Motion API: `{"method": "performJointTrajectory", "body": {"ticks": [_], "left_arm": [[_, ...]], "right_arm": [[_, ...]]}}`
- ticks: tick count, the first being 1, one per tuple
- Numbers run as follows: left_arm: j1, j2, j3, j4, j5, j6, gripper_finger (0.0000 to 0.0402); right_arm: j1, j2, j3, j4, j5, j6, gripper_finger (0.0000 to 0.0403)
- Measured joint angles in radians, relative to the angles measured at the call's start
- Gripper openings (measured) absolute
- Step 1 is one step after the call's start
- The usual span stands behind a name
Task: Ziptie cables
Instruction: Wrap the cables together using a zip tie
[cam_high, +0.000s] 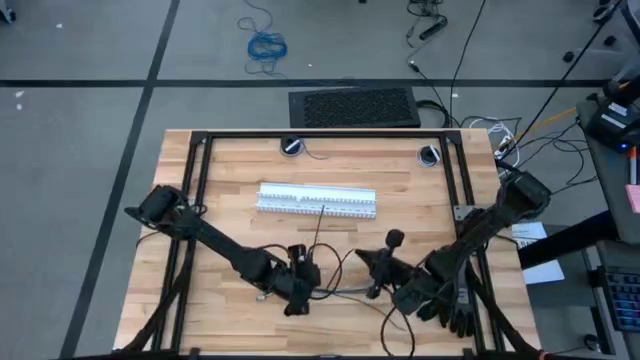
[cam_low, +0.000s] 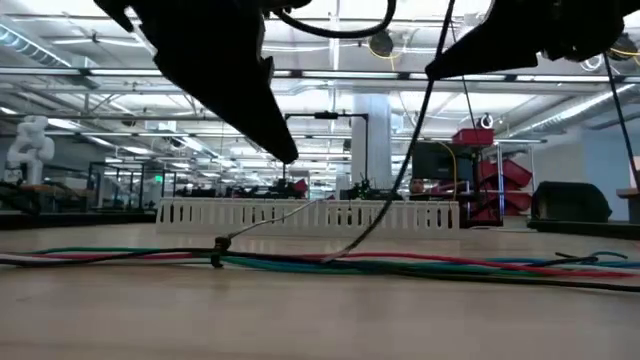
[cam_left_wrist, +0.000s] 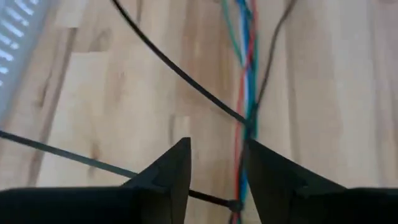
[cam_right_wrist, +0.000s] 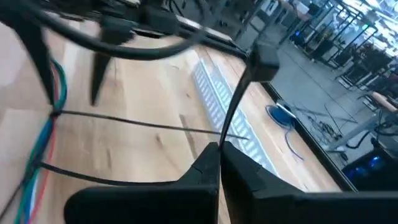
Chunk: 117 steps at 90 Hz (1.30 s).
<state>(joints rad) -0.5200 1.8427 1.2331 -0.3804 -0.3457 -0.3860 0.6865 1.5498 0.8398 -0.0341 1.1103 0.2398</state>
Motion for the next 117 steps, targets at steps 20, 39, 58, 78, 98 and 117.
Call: {"method": "performJointTrajectory", "body": {"ticks": [20,39,58,78,98,117], "left_arm": [[-0.035,0.016,0.001,0.056,0.001,0.077,0.0146],[-0.021,0.139,0.000,0.072,0.017,0.158,0.0146],[-0.003,0.183,0.005,0.047,-0.014,0.106,0.0144],[0.008,0.222,0.006,0.042,0.059,0.107,0.0063],[0.013,0.226,0.007,0.042,0.065,0.104,0.0007],[0.009,0.199,0.066,-0.048,0.025,0.081,0.0003]], "right_arm": [[0.000,-0.072,0.000,-0.023,-0.001,-0.035,0.0000],[-0.006,-0.063,0.000,-0.094,-0.039,0.051,0.0000],[0.003,-0.063,0.000,-0.226,-0.045,0.214,0.0000],[0.019,-0.063,0.000,-0.228,-0.086,0.247,0.0000],[0.011,-0.057,0.000,-0.230,-0.150,0.272,0.0000],[-0.029,-0.029,0.000,-0.225,-0.201,0.265,0.0000]]}}
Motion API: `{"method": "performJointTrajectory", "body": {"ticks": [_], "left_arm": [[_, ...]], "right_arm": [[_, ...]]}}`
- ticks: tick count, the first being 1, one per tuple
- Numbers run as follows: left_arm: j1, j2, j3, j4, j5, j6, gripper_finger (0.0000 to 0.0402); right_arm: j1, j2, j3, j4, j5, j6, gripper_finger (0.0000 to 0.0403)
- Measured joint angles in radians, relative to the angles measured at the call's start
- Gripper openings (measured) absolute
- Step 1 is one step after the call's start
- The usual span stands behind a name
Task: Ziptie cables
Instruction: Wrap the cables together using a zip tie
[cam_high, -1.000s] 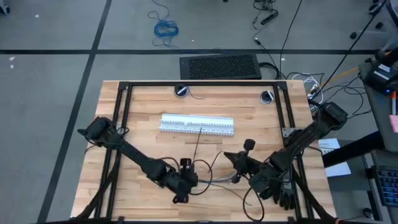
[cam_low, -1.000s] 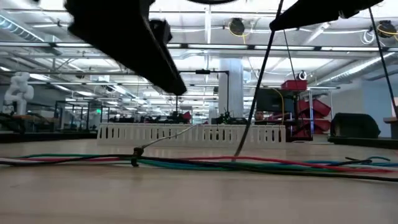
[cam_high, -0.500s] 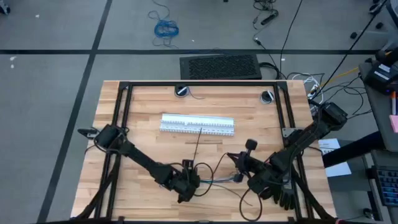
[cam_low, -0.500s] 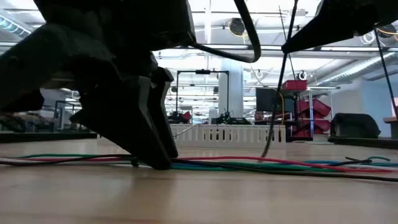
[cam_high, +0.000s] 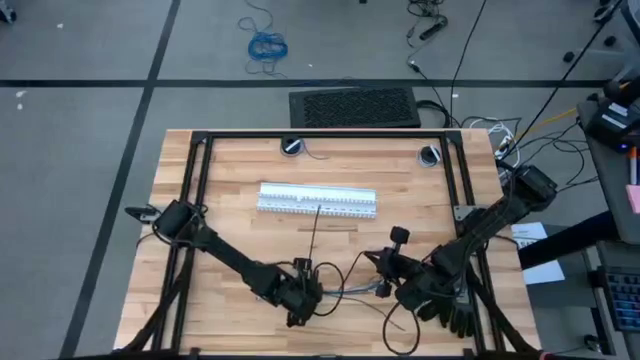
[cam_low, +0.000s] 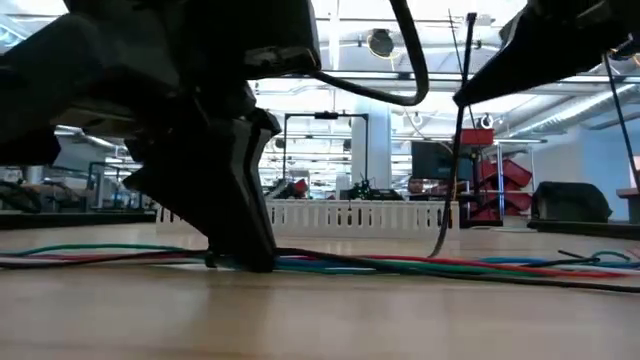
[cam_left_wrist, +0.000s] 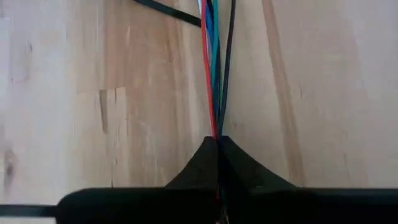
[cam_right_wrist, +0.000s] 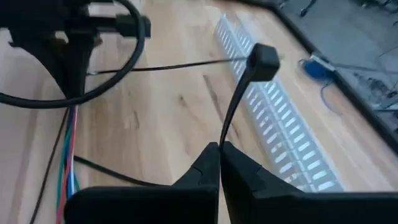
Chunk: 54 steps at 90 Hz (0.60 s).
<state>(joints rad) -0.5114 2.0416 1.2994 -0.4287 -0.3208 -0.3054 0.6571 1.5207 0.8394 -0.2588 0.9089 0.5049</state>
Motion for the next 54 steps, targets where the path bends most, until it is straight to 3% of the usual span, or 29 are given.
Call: {"method": "performJointTrajectory", "body": {"ticks": [18,41,54], "left_arm": [[0.003,-0.025,0.045,-0.123,-0.078,-0.001,0.0001],[0.002,-0.026,0.054,-0.140,-0.086,-0.023,0.0001],[0.002,-0.026,0.054,-0.119,-0.088,-0.030,0.0011]], "right_arm": [[-0.033,0.016,0.000,0.038,-0.047,-0.030,0.0000],[-0.048,0.016,0.000,0.195,-0.179,-0.141,0.0000],[-0.049,0.029,0.000,0.223,-0.184,-0.126,0.0000]]}}
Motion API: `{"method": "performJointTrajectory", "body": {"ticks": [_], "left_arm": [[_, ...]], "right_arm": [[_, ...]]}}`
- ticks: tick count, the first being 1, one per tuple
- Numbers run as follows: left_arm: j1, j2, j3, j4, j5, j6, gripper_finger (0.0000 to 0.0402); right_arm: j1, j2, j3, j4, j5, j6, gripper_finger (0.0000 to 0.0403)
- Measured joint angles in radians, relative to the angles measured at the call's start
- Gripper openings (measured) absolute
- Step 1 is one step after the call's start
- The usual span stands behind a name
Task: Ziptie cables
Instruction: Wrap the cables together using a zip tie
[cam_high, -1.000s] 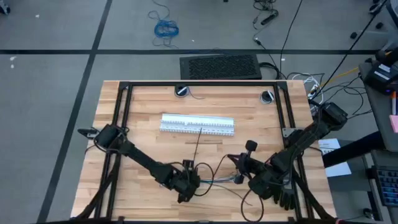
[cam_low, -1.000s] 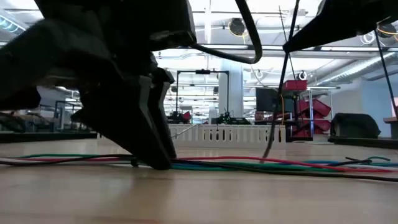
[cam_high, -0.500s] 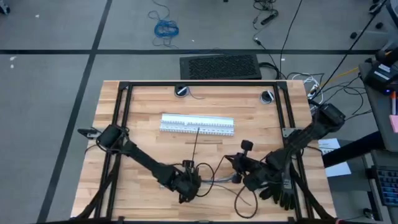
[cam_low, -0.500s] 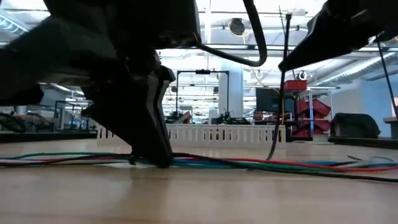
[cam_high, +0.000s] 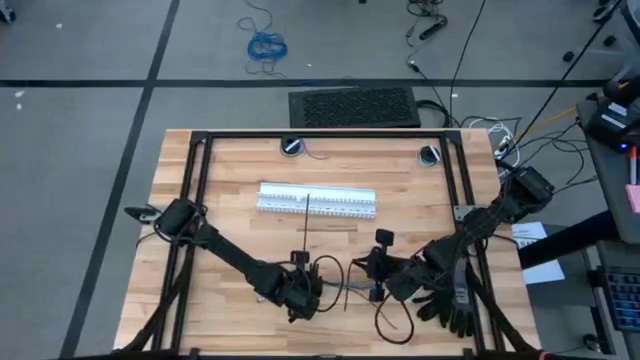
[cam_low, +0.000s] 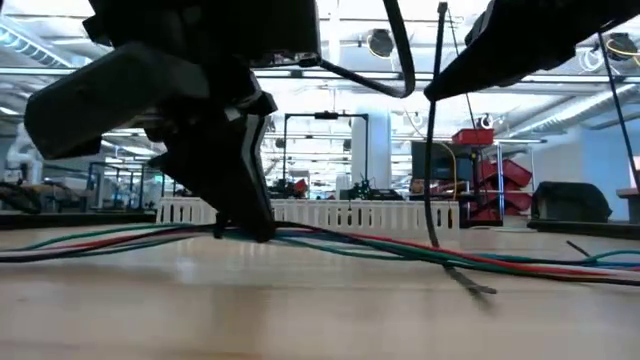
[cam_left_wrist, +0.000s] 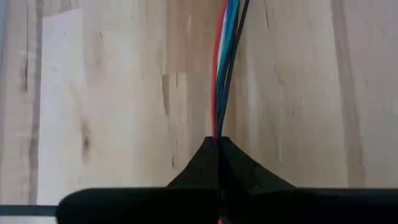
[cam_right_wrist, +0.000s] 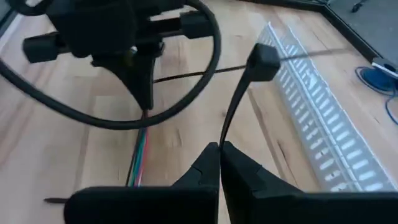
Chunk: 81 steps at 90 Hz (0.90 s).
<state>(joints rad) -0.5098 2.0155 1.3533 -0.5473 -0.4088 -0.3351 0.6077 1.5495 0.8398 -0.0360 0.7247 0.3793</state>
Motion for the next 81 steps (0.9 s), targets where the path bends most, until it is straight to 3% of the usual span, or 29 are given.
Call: {"method": "performJointTrajectory", "body": {"ticks": [15,34,41,51,81], "left_arm": [[0.000,-0.001,0.002,0.090,0.023,0.000,0.0061],[-0.001,-0.002,0.002,0.090,0.030,-0.016,0.0139],[-0.001,-0.002,0.002,0.097,-0.033,-0.041,0.0154],[-0.001,-0.003,0.002,0.125,-0.224,-0.093,0.0160],[-0.032,-0.005,0.004,0.624,-0.252,0.269,0.0162]], "right_arm": [[0.003,0.099,0.000,0.099,0.006,0.014,0.0000],[0.002,0.203,0.000,0.148,0.036,0.098,0.0000],[0.003,0.219,0.000,0.149,0.036,0.140,0.0000],[0.014,0.234,0.000,0.153,0.042,0.176,0.0000],[0.016,0.234,0.000,0.162,0.035,0.168,0.0000]]}}
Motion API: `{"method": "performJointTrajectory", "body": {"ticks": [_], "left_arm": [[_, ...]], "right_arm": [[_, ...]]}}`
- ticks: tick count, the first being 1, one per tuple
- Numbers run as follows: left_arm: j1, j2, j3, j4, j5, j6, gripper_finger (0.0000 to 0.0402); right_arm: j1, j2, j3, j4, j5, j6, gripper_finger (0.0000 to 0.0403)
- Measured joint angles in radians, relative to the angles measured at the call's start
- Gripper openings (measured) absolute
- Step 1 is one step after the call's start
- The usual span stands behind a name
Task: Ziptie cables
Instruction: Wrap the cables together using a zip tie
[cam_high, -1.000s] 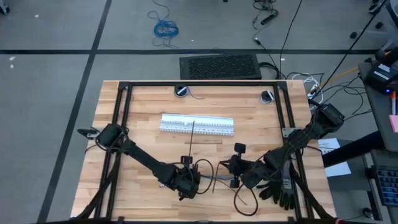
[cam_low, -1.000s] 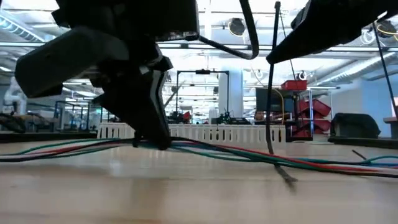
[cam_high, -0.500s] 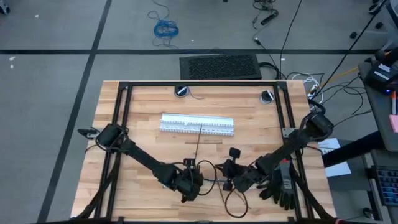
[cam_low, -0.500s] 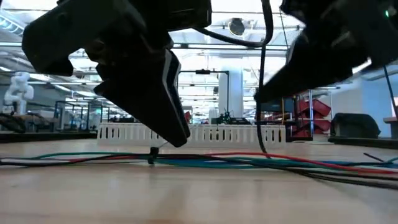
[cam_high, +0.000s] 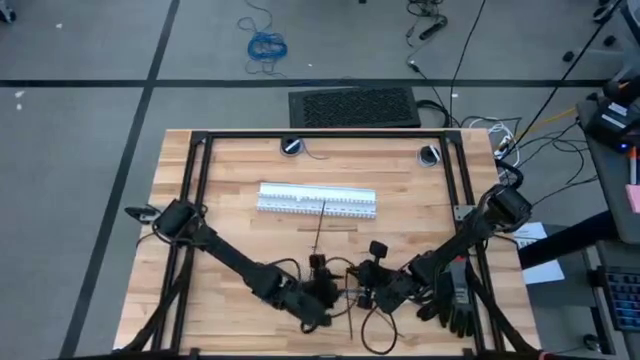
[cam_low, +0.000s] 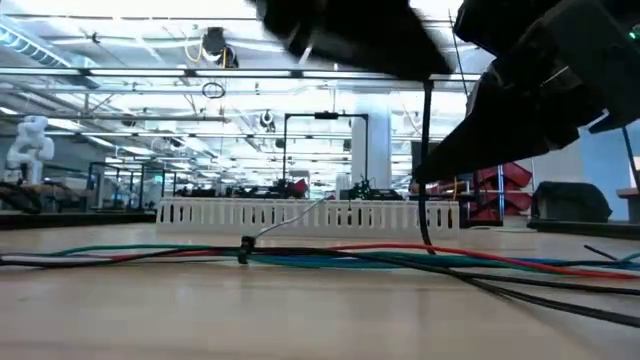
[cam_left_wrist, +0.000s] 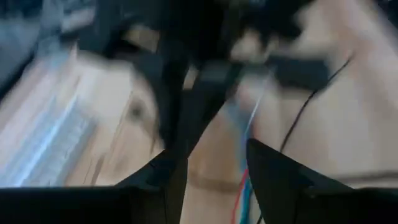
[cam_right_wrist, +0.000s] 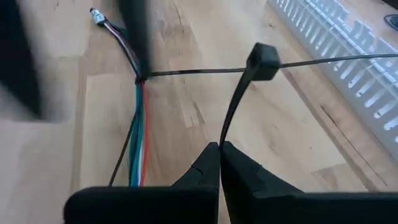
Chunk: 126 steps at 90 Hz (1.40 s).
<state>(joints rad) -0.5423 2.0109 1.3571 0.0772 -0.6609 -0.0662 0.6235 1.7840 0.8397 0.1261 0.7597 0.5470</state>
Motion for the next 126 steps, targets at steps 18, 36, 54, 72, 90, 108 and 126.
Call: {"method": "performJointTrajectory", "body": {"ticks": [18,36,54,72,90,108,126], "left_arm": [[0.016,0.000,-0.007,-0.013,-0.048,-0.007,0.0151],[0.056,0.000,-0.050,0.058,-0.037,-0.056,0.0148],[0.085,0.000,-0.091,0.161,-0.005,-0.057,0.0144],[0.083,0.000,-0.104,0.191,0.019,-0.015,0.0059],[0.084,0.000,-0.105,0.188,0.075,-0.005,0.0014],[0.084,0.000,-0.104,0.168,0.057,-0.003,0.0004],[0.090,0.000,-0.104,0.141,0.048,0.004,0.0002]], "right_arm": [[0.002,0.000,0.000,0.018,0.001,-0.024,0.0000],[0.013,-0.001,0.000,0.044,0.002,-0.046,0.0000],[0.020,-0.001,0.000,0.044,0.008,-0.046,0.0000],[0.021,-0.001,0.000,0.044,0.023,-0.046,0.0000],[0.020,-0.001,0.000,0.054,0.030,-0.048,0.0000],[0.020,-0.001,0.000,0.075,0.029,-0.054,0.0000],[0.024,-0.010,0.000,0.065,-0.092,-0.112,0.0020]]}}
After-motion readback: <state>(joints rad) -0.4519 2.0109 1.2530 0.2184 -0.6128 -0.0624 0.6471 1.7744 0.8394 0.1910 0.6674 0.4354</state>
